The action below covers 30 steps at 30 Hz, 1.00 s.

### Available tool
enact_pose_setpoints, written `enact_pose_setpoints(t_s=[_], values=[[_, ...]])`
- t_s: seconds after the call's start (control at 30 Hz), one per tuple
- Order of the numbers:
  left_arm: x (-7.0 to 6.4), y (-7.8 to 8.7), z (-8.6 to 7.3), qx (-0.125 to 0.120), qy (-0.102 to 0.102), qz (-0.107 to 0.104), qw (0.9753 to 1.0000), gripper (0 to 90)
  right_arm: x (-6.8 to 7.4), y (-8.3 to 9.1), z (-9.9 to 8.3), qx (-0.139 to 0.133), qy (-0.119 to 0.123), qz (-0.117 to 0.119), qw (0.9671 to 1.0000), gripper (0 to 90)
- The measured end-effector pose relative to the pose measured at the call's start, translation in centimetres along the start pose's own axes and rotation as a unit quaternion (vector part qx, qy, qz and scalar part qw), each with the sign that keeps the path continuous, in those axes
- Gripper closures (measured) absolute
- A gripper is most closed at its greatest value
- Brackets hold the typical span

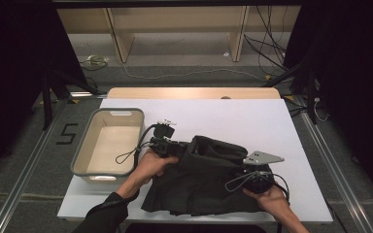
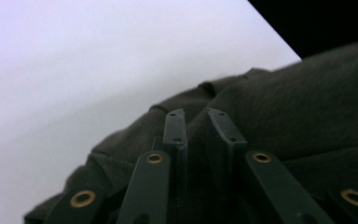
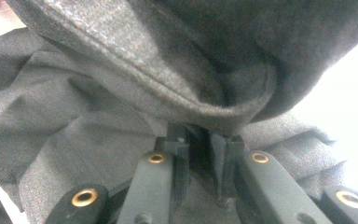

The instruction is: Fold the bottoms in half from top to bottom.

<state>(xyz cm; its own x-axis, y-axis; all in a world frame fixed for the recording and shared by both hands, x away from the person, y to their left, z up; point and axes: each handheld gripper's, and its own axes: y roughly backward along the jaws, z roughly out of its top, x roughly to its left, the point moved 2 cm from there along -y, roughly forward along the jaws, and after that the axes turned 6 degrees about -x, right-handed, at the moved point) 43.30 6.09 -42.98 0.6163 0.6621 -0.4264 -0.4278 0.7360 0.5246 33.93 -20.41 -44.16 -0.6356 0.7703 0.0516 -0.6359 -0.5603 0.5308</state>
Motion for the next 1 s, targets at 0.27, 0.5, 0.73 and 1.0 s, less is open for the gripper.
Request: enact_pose_setpoints(t_s=[0.27, 0.5, 0.73, 1.0], values=[[0.6, 0.1, -1.6, 0.011, 0.006, -0.024, 0.9996, 82.1, 0.1, 0.0, -0.2, 0.005, 0.009, 0.002, 0.9999, 76.4], [0.9, 0.0, -2.7, 0.019, 0.014, -0.029, 0.9993, 83.2, 0.1, 0.4, -0.5, 0.019, 0.012, 0.006, 0.9997, 70.2], [0.7, 0.1, -3.2, 0.019, 0.011, -0.035, 0.9991, 83.4, -0.2, 1.1, -1.1, 0.040, 0.004, 0.008, 0.9992, 65.8], [0.2, 0.8, -4.0, 0.027, 0.007, -0.042, 0.9987, 82.8, -0.6, 2.8, -1.9, 0.059, -0.011, 0.001, 0.9982, 62.6]])
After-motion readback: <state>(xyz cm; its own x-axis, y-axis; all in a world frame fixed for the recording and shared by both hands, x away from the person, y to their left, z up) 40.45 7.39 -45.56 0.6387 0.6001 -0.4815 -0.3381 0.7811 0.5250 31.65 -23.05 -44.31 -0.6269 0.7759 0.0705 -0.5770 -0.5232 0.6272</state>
